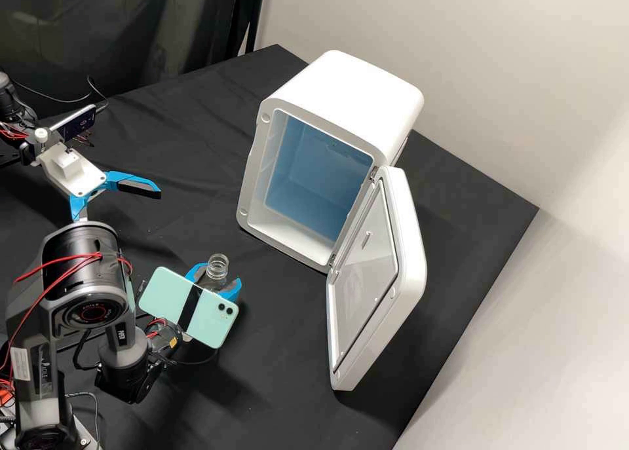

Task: Place the flask in the incubator

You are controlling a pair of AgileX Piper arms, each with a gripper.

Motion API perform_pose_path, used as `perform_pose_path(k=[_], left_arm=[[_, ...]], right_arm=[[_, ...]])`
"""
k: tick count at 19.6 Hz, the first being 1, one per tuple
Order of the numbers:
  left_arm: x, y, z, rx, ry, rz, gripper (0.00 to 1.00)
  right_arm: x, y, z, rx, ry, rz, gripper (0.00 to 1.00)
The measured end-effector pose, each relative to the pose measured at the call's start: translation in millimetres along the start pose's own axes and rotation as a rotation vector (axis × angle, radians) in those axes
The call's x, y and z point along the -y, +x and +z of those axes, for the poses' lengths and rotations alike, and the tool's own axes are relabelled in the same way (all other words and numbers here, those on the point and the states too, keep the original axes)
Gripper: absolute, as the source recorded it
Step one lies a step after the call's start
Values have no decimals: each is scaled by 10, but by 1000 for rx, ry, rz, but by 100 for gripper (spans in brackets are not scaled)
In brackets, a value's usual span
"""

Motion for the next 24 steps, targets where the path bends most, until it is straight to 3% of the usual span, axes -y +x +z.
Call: perform_pose_path(k=[4, 13, 17, 24], left_arm=[[3, -9, -75, -29, -3, 0, 100], [22, 59, -480, -148, -13, 11, 100], [-6, 69, -552, -167, -8, 24, 100], [38, 91, -641, -189, -16, 14, 100]], right_arm=[[13, -10, -5, -1, 4, -1, 0], [20, -18, -9, -1, 9, 2, 0], [20, -17, -10, 0, 10, 3, 0], [14, -21, 2, 4, 15, 8, 0]])
